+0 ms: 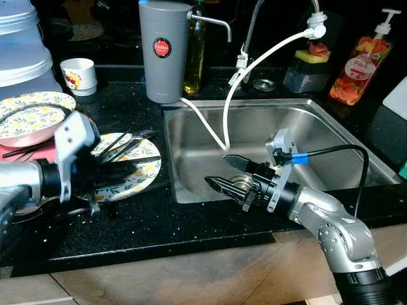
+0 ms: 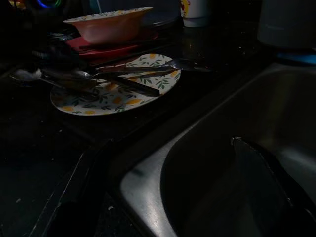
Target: Kitchen organization
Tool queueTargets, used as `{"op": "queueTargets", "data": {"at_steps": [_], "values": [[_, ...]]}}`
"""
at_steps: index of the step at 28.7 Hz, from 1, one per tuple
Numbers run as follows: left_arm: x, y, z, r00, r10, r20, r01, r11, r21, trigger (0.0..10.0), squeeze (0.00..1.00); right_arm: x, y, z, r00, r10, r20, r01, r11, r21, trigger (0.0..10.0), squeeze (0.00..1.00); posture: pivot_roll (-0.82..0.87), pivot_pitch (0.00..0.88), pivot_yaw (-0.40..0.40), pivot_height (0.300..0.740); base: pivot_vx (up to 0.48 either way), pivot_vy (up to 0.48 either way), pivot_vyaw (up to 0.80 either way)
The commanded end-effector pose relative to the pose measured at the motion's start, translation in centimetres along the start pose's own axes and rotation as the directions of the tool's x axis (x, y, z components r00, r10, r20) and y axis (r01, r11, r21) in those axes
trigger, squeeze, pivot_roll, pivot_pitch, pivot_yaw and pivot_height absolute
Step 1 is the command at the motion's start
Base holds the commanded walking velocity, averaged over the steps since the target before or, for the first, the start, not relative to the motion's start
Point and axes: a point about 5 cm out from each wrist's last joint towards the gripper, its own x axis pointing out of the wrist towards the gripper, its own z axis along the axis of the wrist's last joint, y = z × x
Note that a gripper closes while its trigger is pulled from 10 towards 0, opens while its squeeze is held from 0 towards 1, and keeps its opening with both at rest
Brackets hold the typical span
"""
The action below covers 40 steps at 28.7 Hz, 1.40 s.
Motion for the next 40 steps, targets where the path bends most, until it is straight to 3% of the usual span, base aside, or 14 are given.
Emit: {"op": "queueTargets", "data": {"at_steps": [1,8,17,18,19,20,24,26,27,29,30,31,35,40], "values": [[0.3,-0.3,0.7,0.999,-0.017,0.042,0.017,1.0,-0.008,0.0,0.0,-0.2,0.2,0.0,1.0,0.005,0.005,-0.005,1.0,-0.01,10.0,0.0,-0.02,0.117,-0.058,0.74,0.0,0.0,0.0],[0.4,-0.3,2.1,0.994,-0.019,0.109,0.02,1.0,-0.009,0.0,0.0,-0.3,0.3,0.0,1.0,0.009,0.007,-0.009,1.0,-0.009,10.0,0.0,-0.02,0.112,-0.057,0.74,0.0,0.0,0.0],[0.7,-1.3,1.1,0.997,-0.075,-0.028,0.076,0.997,0.035,0.5,0.0,-0.4,0.3,0.0,1.0,0.013,0.008,-0.013,1.0,-0.007,10.0,0.0,-0.02,0.11,-0.055,0.74,0.0,0.0,0.0],[0.7,-1.4,1.1,0.996,-0.082,-0.019,0.083,0.996,0.025,6.4,0.47,-0.4,0.3,0.0,1.0,0.013,0.008,-0.013,1.0,-0.007,10.0,0.0,-0.02,0.113,-0.053,0.74,0.0,0.0,0.0],[0.8,-1.6,1.3,0.996,-0.089,-0.009,0.089,0.996,0.015,10.0,0.98,-0.4,0.3,0.0,1.0,0.013,0.008,-0.013,1.0,-0.008,10.0,0.0,-0.02,0.113,-0.053,0.74,0.0,0.0,0.0],[0.9,-1.8,1.4,0.995,-0.098,0.001,0.098,0.995,0.001,10.0,1.0,-0.4,0.3,0.0,1.0,0.012,0.008,-0.012,1.0,-0.008,10.0,0.0,-0.02,0.115,-0.053,0.74,0.0,0.0,0.0],[0.6,-1.1,1.0,0.996,0.028,-0.09,-0.022,0.997,0.07,10.0,1.0,-0.4,0.4,-0.1,1.0,0.007,0.006,-0.007,1.0,-0.009,10.0,0.0,-0.02,0.117,-0.056,0.74,0.0,0.0,0.0],[0.3,1.0,0.0,0.953,0.26,-0.159,-0.233,0.957,0.172,10.0,1.0,-0.2,0.4,-0.1,1.0,0.007,0.011,-0.007,1.0,-0.006,10.0,0.0,-0.01,0.121,-0.06,0.74,0.0,0.0,0.0],[0.3,1.0,0.0,0.953,0.26,-0.159,-0.233,0.957,0.172,10.0,1.0,-0.2,0.4,-0.1,1.0,0.007,0.011,-0.007,1.0,-0.006,10.0,0.0,-0.01,0.121,-0.06,0.74,0.0,0.0,0.0],[0.0,2.4,-0.6,0.899,0.399,-0.182,-0.359,0.908,0.218,10.0,1.0,0.0,0.5,-0.2,1.0,0.011,0.014,-0.01,1.0,-0.002,10.0,0.0,-0.01,0.121,-0.061,0.74,0.0,0.0,0.0],[0.1,2.8,-1.2,0.885,0.421,-0.201,-0.386,0.903,0.19,10.0,0.19,0.2,0.7,-0.3,1.0,0.017,0.015,-0.017,1.0,0.004,10.0,0.0,-0.01,0.121,-0.063,0.74,0.0,0.0,0.0],[0.2,3.0,-1.5,0.875,0.434,-0.214,-0.395,0.896,0.203,10.0,0.0,0.2,0.7,-0.3,1.0,0.019,0.015,-0.019,1.0,0.005,10.0,0.0,-0.01,0.121,-0.061,0.74,0.0,0.0,0.0],[0.4,3.4,-2.3,0.861,0.437,-0.26,-0.381,0.893,0.239,10.0,0.0,0.3,0.8,-0.3,1.0,0.021,0.015,-0.021,1.0,0.005,10.0,0.0,-0.01,0.121,-0.061,0.74,0.0,0.0,0.0],[1.9,3.5,-2.8,0.917,0.372,-0.145,-0.368,0.928,0.053,10.0,0.0,0.2,0.7,-0.3,1.0,0.016,0.017,-0.017,1.0,0.009,10.0,0.0,-0.02,0.124,-0.056,0.74,0.0,0.0,0.0]]}}
